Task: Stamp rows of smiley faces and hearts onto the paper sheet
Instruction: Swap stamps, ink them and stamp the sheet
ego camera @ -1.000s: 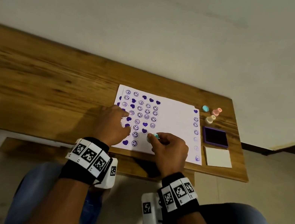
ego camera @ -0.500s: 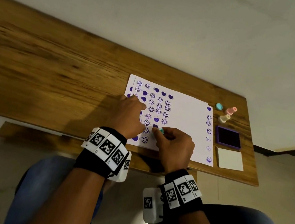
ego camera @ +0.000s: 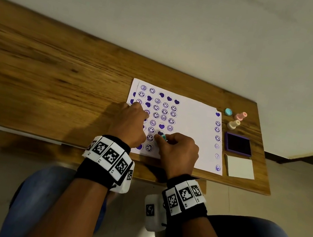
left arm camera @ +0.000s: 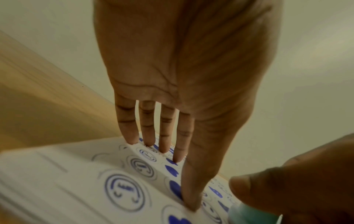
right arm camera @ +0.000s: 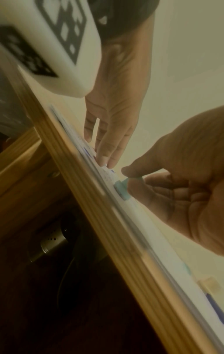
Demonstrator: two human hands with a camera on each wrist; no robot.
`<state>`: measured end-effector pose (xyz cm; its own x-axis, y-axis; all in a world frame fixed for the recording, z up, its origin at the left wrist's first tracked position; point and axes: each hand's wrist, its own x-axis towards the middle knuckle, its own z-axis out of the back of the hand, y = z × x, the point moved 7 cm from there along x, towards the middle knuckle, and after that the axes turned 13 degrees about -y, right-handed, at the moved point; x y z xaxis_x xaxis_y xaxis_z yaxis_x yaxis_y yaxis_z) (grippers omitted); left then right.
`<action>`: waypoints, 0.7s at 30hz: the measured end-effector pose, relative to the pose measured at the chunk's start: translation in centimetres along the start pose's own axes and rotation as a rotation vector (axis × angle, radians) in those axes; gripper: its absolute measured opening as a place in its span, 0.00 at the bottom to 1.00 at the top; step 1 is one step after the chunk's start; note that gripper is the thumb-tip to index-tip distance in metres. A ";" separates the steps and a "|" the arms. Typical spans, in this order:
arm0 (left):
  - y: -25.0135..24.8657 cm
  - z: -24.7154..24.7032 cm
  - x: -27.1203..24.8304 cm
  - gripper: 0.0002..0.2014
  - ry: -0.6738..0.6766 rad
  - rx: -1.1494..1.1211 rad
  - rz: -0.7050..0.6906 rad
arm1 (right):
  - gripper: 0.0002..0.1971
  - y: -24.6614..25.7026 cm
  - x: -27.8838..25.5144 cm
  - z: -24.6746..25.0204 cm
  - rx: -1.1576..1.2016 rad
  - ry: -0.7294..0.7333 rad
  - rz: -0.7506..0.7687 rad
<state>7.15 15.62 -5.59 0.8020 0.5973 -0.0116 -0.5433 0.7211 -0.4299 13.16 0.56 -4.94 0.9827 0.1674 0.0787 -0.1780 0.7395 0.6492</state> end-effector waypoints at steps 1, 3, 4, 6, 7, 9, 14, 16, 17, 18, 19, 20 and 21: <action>0.1 0.0 -0.1 0.30 0.002 -0.002 0.006 | 0.15 0.1 -0.1 0.0 -0.013 0.002 0.002; 0.1 0.0 -0.1 0.31 0.000 0.000 0.007 | 0.15 0.2 -0.1 -0.1 -0.029 0.004 0.007; 0.2 0.0 0.0 0.31 0.000 0.005 0.003 | 0.16 0.4 0.0 -0.1 -0.030 0.004 0.008; 0.3 -0.1 0.0 0.32 0.005 0.010 0.000 | 0.15 0.4 0.1 -0.2 -0.037 0.005 0.008; 0.3 -0.2 0.0 0.32 0.005 0.010 -0.001 | 0.15 0.5 0.1 -0.3 -0.041 0.005 0.010; 0.4 -0.2 0.0 0.32 0.014 0.012 0.002 | 0.14 0.6 0.2 -0.4 -0.049 0.007 0.014; 0.4 -0.2 0.0 0.32 0.028 0.021 0.012 | 0.13 0.9 0.3 -0.4 -0.043 0.038 -0.004; 0.2 0.1 -0.1 0.32 0.021 0.031 0.009 | 0.14 1.1 0.2 -0.2 -0.032 0.035 -0.014; 0.2 0.3 -0.2 0.33 0.017 0.044 0.012 | 0.13 1.1 0.2 -0.3 -0.022 0.036 -0.027; 0.2 0.4 -0.4 0.33 0.016 0.052 0.014 | 0.13 1.0 0.0 -0.2 -0.008 0.039 -0.043; 0.2 0.4 -0.5 0.33 0.016 0.050 0.012 | 0.13 0.8 -0.3 -0.2 0.002 0.042 -0.060; 0.1 0.6 -0.6 0.33 0.007 0.042 0.009 | 0.13 0.7 -0.6 0.0 0.022 0.039 -0.077; 0.2 0.5 -0.7 0.32 0.004 0.030 0.013 | 0.15 0.3 -1.0 0.2 0.054 0.030 -0.111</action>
<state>6.36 15.57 -5.18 0.7956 0.6055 -0.0213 -0.5612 0.7233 -0.4023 12.18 0.49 -4.69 0.9942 0.1065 -0.0174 -0.0648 0.7183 0.6927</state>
